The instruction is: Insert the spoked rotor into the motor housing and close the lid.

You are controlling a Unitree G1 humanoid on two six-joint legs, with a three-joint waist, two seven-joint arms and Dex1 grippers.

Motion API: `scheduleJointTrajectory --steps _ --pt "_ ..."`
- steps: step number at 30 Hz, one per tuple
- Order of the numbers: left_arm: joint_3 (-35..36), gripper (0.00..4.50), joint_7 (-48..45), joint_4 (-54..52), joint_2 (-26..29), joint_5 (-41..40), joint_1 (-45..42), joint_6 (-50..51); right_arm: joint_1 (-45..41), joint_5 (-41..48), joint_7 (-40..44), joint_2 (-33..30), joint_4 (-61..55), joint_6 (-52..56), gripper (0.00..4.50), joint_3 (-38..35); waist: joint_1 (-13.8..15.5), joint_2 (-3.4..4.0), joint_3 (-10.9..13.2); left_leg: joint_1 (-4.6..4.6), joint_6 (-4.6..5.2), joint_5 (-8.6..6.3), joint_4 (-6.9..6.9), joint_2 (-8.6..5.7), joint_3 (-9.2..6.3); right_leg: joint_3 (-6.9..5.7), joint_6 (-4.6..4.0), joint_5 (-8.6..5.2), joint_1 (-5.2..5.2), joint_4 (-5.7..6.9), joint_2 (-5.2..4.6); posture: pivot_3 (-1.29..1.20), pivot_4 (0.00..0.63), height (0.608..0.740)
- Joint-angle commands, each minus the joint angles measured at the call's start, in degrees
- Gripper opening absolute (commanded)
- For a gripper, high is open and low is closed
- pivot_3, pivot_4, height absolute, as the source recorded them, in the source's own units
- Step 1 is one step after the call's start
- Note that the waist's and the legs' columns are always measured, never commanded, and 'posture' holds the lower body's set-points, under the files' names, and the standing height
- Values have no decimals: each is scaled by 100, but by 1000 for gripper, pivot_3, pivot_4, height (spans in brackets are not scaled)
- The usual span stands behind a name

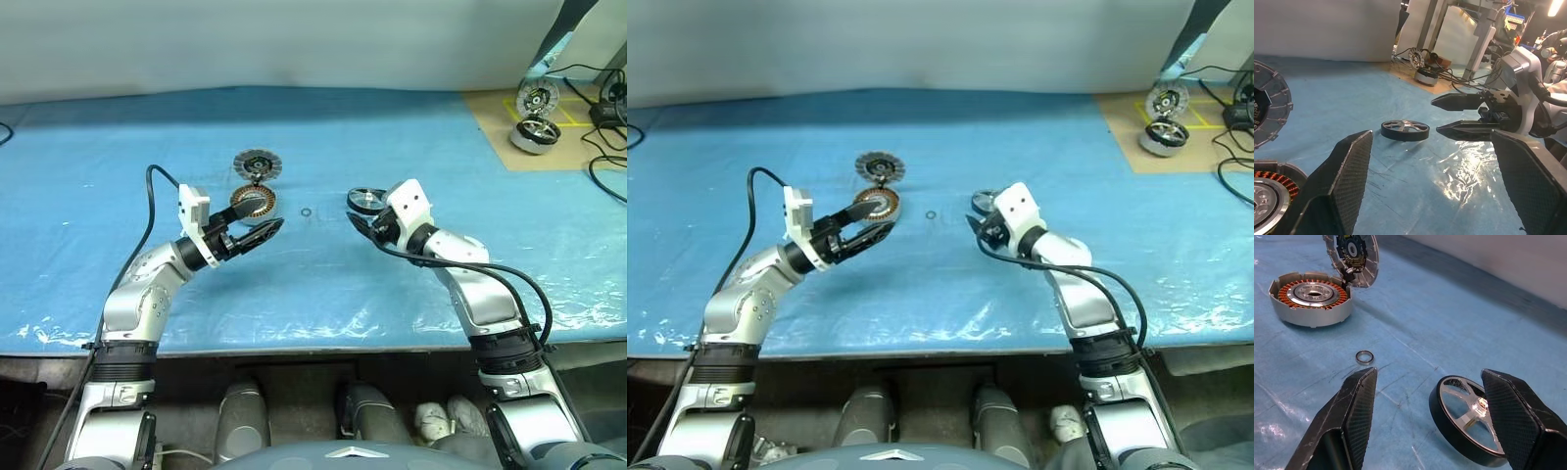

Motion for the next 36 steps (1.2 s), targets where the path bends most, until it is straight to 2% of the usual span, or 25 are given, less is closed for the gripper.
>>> scheduleJointTrajectory --steps 1,6,9,12,25,36 --pt "26 4030 -36 -91 -6 -58 -104 -69 -90 8 -93 -8 -26 -149 3590 -152 0 0 0 0 1 0 0 -7 0 -2 0 0 2 -1 -7 0 150 740" --pt "10 4030 -38 -121 -15 -65 -91 -51 -43 -11 -144 -9 -31 -99 3590 -94 12 0 0 -1 1 1 -1 -9 3 -6 1 0 2 -4 -8 0 150 740" --pt "10 4030 -31 -140 -16 -68 -80 -42 -35 -15 -106 -29 -48 -127 3590 -60 6 -2 1 10 -1 0 0 17 53 78 10 7 -21 -3 50 0 150 740" --pt "15 4030 -25 -150 -16 -69 -71 -38 -55 -20 -104 -42 -31 -102 3590 -62 0 -2 1 -5 1 1 -2 19 5 30 4 10 -16 3 41 0 150 740" --pt "28 4030 -29 -53 -24 -17 -123 -119 -181 43 0 -103 62 -117 3590 -126 -3 -2 1 -11 5 3 -2 -17 -12 -8 6 11 -2 -7 -11 0 150 740" --pt "138 4030 14 245 153 99 -313 -119 -129 417 559 -140 -317 177 3590 -51 -5 -2 1 -15 8 4 -3 -18 -20 -16 6 11 -1 -9 -15 0 150 740"
